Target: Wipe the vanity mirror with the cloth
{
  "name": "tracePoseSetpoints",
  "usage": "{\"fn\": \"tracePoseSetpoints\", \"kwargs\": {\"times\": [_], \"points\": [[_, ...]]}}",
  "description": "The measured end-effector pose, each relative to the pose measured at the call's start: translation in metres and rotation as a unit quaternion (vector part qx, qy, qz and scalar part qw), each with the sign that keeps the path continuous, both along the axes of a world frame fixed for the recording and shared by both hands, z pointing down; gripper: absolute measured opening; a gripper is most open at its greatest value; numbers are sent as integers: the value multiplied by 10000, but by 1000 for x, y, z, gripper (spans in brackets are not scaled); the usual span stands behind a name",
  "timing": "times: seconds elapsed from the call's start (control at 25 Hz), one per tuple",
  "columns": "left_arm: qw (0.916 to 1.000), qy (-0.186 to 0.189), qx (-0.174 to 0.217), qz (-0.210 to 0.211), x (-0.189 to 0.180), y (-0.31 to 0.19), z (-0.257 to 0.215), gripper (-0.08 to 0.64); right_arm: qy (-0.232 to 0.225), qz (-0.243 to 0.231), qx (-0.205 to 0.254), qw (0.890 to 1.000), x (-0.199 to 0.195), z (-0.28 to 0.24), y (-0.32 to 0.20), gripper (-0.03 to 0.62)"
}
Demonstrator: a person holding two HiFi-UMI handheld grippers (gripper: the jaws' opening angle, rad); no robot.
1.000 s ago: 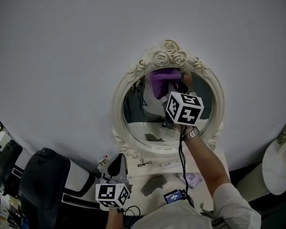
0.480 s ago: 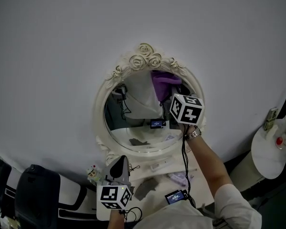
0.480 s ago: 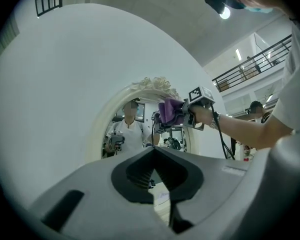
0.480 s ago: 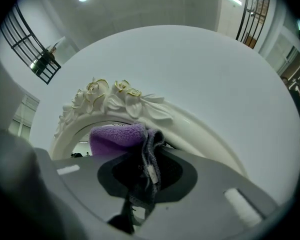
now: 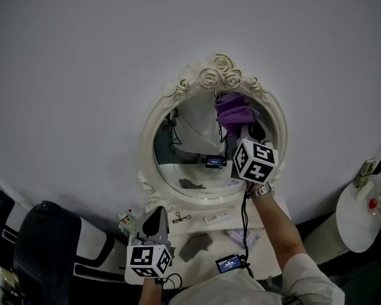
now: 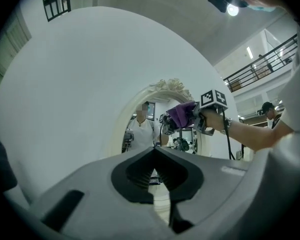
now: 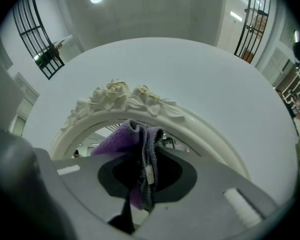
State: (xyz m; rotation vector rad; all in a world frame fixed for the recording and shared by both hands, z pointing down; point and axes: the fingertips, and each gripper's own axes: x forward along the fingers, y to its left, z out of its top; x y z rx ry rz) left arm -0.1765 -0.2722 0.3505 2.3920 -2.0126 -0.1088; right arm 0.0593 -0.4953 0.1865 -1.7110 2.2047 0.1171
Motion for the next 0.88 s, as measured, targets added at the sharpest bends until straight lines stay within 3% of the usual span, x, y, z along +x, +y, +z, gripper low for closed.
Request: {"fn": "tracePoseSetpoints", "kwargs": {"times": [0.24, 0.48, 0.64, 0.88], "points": [[9990, -31, 30, -446, -24, 25, 1, 0, 476, -868, 197, 9949, -96, 9, 23, 57], [9946, -53, 89, -1030, -58, 61, 2, 0, 625, -1539, -26, 9861, -176, 22, 27, 57], [9897, -4, 122, -1427, -79, 85, 3, 0, 630, -1638, -92, 9844, -204, 27, 22, 57], [9862, 13, 97, -1655, -93, 94, 8, 0, 539, -1511, -37, 9870, -207, 25, 16, 57]]}}
